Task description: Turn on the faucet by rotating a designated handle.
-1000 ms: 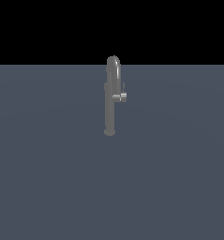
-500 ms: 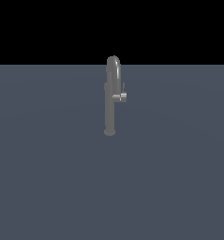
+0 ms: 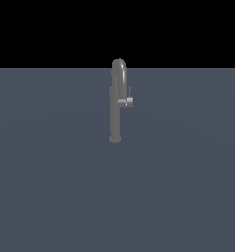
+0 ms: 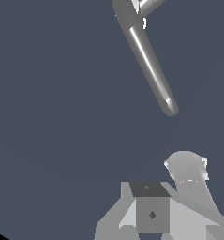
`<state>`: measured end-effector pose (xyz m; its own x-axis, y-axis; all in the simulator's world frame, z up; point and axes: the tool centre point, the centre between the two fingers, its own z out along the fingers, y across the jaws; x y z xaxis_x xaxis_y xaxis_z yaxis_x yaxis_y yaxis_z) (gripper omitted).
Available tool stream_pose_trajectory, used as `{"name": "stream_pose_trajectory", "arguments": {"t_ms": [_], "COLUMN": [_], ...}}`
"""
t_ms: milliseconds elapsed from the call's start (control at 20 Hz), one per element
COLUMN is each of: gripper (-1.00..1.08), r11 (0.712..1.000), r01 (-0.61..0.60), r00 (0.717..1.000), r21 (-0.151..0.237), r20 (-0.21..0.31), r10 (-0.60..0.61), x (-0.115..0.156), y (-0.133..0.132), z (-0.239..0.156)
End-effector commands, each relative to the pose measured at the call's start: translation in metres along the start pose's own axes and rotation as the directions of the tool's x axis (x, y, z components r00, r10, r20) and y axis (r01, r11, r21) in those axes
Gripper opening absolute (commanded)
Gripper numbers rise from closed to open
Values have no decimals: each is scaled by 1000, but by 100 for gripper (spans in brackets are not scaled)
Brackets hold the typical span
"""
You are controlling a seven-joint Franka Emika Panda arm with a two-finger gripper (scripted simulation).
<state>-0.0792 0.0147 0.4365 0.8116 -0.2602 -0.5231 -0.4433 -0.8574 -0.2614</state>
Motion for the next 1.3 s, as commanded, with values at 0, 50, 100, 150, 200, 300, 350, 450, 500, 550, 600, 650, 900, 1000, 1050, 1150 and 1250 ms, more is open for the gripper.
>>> {"name": "stream_pose_trajectory", "arguments": {"t_ms": [0, 50, 100, 150, 200, 300, 350, 450, 500, 550, 600, 650, 900, 1000, 1050, 1150, 1250], "gripper": [-100, -100, -100, -100, -100, -100, -100, -100, -100, -100, -100, -100, -100, -100, -100, -100, -100], "r11": [999, 997, 996, 993, 991, 984, 980, 971, 965, 959, 952, 945, 900, 877, 864, 836, 806], "r01": [-36, -50, -65, -80, -96, -128, -144, -178, -195, -213, -231, -249, -345, -386, -407, -451, -495], "r00": [999, 997, 995, 993, 990, 984, 979, 969, 964, 957, 950, 943, 896, 872, 859, 830, 798], "r21": [38, 52, 67, 81, 95, 123, 136, 162, 175, 188, 200, 212, 267, 286, 295, 312, 325], "r20": [40, 57, 74, 91, 108, 144, 162, 199, 218, 237, 257, 276, 380, 423, 445, 491, 536], "r10": [34, 47, 60, 73, 86, 110, 122, 144, 155, 166, 176, 186, 231, 246, 253, 265, 274], "x": [16, 22, 28, 34, 41, 53, 60, 73, 80, 86, 93, 100, 134, 149, 156, 171, 186], "y": [-2, -3, -4, -5, -5, -6, -6, -6, -6, -6, -6, -6, -3, -1, 0, 3, 5], "z": [-1, -1, -2, -2, -2, -2, -1, 0, 0, 1, 2, 3, 9, 13, 16, 21, 27]}}
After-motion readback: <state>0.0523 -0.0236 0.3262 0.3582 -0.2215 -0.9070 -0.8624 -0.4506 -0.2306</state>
